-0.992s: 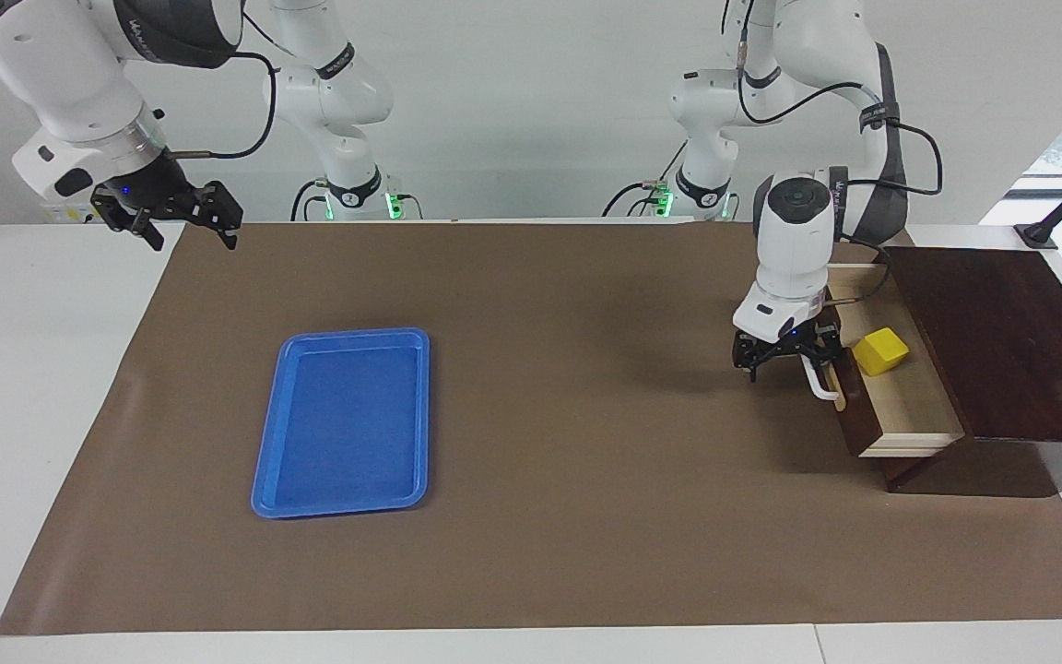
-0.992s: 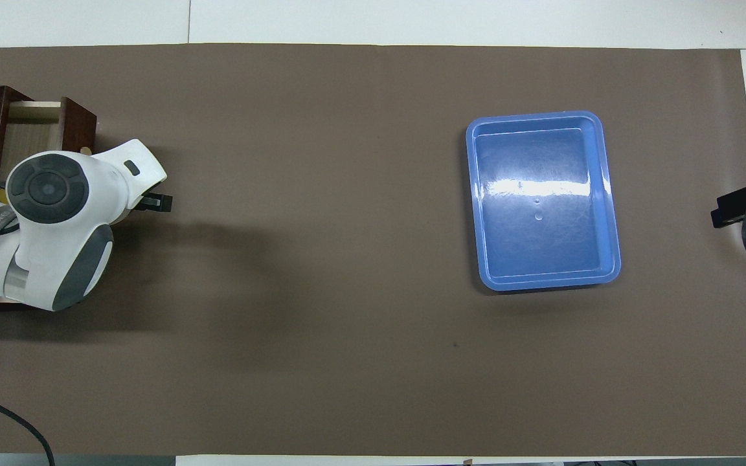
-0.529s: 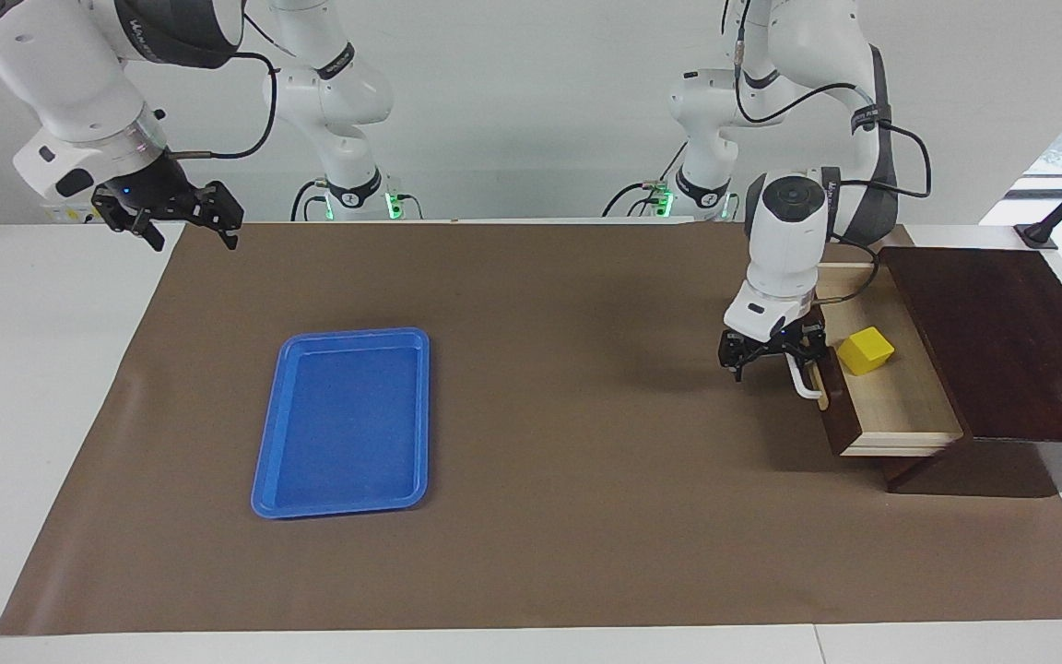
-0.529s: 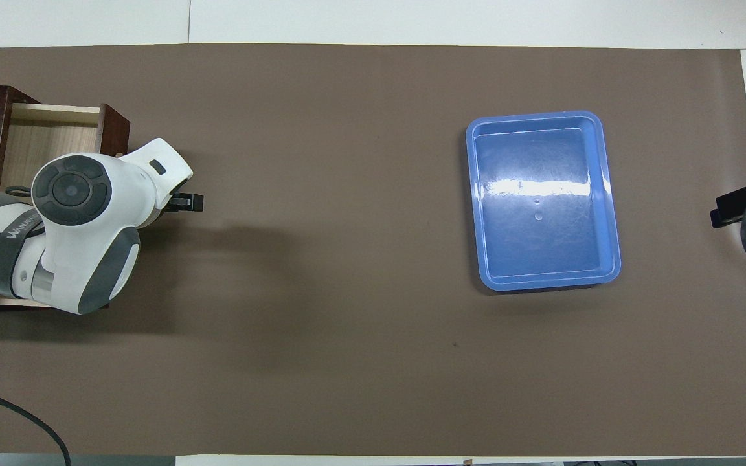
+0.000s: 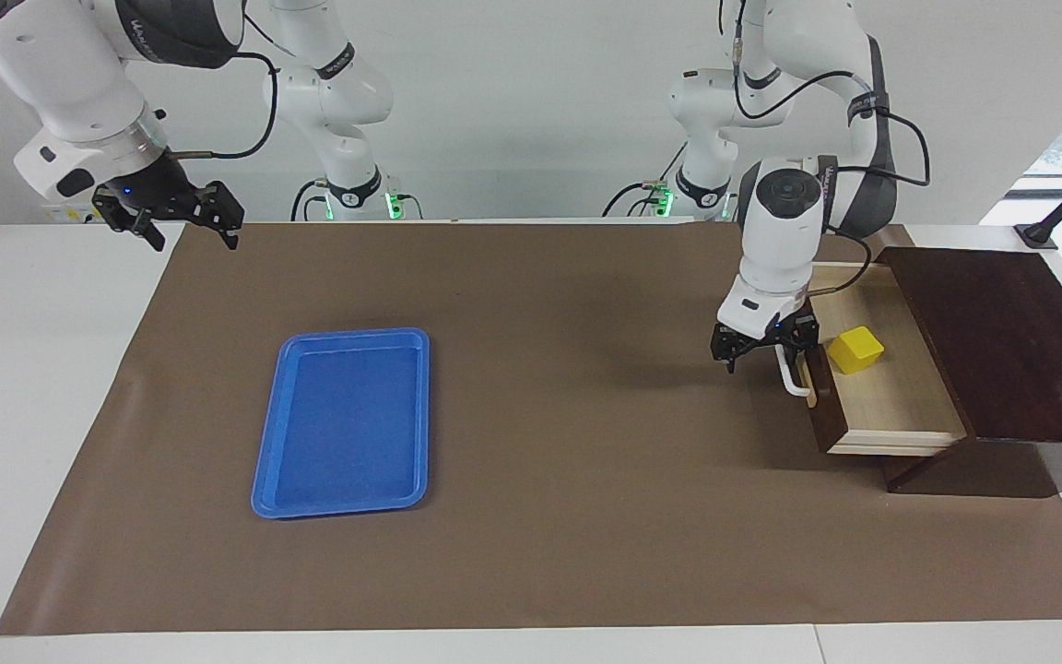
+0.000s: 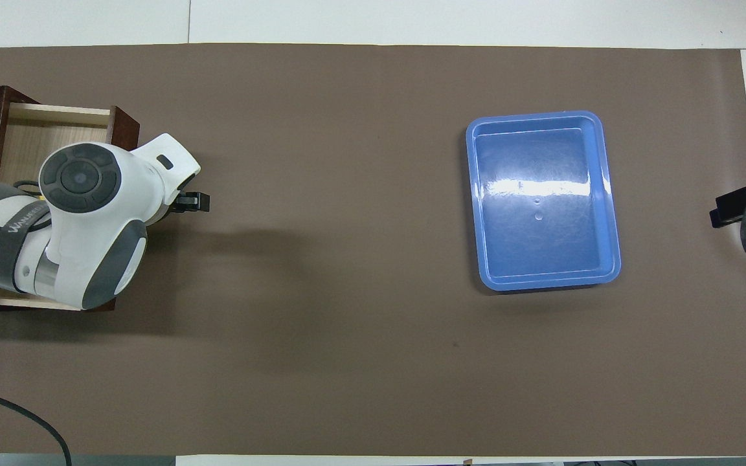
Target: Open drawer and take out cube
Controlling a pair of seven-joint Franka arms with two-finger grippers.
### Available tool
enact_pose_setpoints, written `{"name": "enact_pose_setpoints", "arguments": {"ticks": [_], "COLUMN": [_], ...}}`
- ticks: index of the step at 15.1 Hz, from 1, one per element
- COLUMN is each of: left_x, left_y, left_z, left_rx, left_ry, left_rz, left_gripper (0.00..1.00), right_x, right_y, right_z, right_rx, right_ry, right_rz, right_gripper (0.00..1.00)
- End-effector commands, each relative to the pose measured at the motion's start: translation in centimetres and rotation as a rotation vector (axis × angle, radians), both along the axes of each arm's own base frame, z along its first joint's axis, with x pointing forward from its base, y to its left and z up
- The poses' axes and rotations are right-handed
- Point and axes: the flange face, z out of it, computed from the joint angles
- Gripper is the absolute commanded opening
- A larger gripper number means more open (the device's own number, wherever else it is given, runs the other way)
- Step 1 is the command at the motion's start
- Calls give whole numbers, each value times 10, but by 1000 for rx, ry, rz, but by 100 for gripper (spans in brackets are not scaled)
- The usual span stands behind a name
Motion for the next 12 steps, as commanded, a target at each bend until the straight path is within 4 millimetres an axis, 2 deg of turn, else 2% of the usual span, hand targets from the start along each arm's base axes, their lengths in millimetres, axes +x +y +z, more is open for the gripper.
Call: {"name": "enact_pose_setpoints", "arguments": {"ticks": [1, 2, 4, 7, 8, 10, 12], "left_x": [27, 28, 35, 39, 37, 30, 16], "left_y": [-1, 13, 66, 126, 139, 159, 162], "left_z": [56, 67, 79, 77, 77, 60, 40], "left_rx": [-52, -56, -73, -143, -143, -144, -150], "left_ry": [41, 36, 18, 24, 21, 12, -26], "left_rz": [89, 116, 196, 316, 334, 361, 362], "left_gripper": [100, 100, 100, 100, 100, 100, 100], "right_x": [-8, -8, -7, -9, -10, -19, -24], "right_y": [2, 2, 4, 2, 2, 4, 10], "right_z": [1, 1, 0, -2, -5, -16, -30], "right_rx": [7, 9, 9, 13, 17, 57, 71], "right_ry": [0, -1, -1, 8, 10, 22, -13], "right_rz": [-11, -11, -8, -10, -13, -35, -126], "right_gripper": [100, 100, 100, 100, 100, 100, 100]}}
